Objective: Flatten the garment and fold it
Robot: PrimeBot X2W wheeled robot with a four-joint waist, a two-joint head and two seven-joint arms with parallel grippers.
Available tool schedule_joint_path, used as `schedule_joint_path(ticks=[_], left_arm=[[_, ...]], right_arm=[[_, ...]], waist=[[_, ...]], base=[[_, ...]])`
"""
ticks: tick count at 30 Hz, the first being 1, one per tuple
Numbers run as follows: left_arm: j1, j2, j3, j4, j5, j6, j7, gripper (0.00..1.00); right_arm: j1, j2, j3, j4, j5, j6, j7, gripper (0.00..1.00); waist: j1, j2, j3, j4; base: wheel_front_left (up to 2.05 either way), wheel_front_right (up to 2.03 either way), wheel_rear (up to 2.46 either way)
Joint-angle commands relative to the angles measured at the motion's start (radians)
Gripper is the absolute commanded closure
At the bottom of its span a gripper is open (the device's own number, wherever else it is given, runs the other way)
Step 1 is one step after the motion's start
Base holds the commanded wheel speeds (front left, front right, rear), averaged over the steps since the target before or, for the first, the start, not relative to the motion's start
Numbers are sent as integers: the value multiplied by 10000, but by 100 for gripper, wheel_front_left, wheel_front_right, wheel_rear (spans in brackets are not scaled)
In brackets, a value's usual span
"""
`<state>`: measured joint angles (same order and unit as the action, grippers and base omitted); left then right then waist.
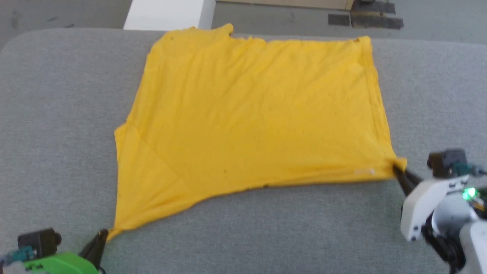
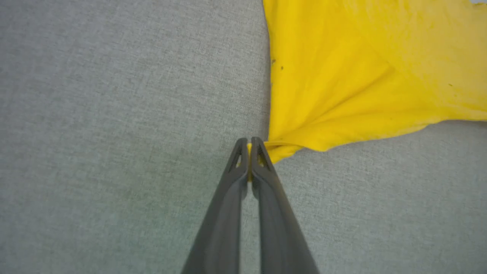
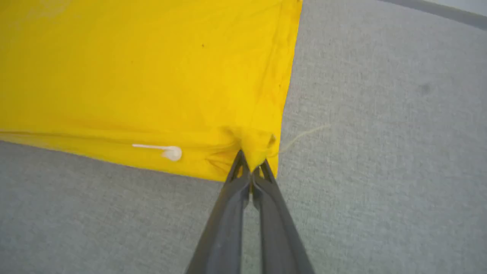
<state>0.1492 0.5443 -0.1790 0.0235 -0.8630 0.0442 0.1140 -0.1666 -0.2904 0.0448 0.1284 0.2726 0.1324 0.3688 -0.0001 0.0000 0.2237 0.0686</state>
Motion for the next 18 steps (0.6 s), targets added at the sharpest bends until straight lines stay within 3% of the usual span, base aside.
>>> schedule_joint_path(ticks=[1, 8, 11, 14, 18], left_arm=[[375, -91, 42, -45, -207, 138, 76, 100], [1683, -111, -62, -184, -524, 600, 597, 100], [1994, -146, 27, -392, -405, 770, 312, 100], [1933, -268, -19, -578, 55, 803, -353, 100], [1448, -521, -165, -603, 1127, 931, -1735, 100]], right_arm=[[385, 91, -138, -59, 46, -17, 263, 100], [1721, 480, -781, -558, -43, -17, 1544, 100], [2226, 717, -998, -877, -61, -17, 1607, 100], [2588, 924, -1057, -1161, -91, -17, 1073, 100], [2897, 1170, -974, -1316, -350, -17, -559, 100]], waist=[[1, 0, -246, 114], [1, 0, -464, -29], [1, 0, -490, -54], [1, 0, -489, -19], [1, 0, -512, -1]], base=[[0, 0, 0], [0, 0, 0], [0, 0, 0], [0, 0, 0], [0, 0, 0]])
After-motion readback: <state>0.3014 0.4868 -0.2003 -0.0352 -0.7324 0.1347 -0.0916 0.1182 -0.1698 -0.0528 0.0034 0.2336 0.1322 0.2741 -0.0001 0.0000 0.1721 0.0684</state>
